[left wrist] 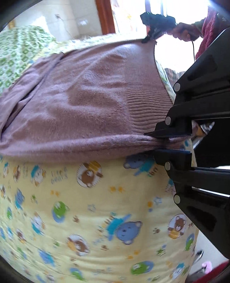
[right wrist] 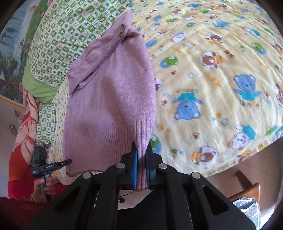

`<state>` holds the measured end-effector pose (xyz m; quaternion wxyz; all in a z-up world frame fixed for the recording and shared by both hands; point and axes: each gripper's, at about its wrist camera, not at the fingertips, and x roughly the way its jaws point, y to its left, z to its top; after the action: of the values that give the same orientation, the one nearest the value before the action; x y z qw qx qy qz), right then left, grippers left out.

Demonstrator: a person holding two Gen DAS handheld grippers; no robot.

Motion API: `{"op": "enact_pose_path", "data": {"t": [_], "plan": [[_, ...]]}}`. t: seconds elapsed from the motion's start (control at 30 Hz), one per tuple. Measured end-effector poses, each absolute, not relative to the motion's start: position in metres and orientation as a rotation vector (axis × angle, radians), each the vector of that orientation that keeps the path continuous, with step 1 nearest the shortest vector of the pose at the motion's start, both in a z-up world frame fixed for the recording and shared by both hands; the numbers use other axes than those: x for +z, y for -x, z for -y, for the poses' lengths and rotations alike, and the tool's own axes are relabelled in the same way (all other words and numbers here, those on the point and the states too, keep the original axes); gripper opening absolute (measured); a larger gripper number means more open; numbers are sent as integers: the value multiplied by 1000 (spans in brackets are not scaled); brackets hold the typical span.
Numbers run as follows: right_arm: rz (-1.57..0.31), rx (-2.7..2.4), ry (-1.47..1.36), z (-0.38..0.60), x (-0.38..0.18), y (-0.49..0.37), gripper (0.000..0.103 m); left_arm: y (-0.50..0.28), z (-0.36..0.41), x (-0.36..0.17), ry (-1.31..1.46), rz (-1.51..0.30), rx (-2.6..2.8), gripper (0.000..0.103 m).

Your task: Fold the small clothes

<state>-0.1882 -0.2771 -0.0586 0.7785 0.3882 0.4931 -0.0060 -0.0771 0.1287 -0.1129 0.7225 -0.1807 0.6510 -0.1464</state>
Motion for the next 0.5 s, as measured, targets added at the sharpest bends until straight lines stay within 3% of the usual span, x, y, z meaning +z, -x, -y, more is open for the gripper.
{"op": "enact_pose_path", "data": {"t": [0.5], "plan": [[-836, 184, -1009, 282, 0, 140, 8, 47, -145, -56, 762, -1124, -473, 6]]}}
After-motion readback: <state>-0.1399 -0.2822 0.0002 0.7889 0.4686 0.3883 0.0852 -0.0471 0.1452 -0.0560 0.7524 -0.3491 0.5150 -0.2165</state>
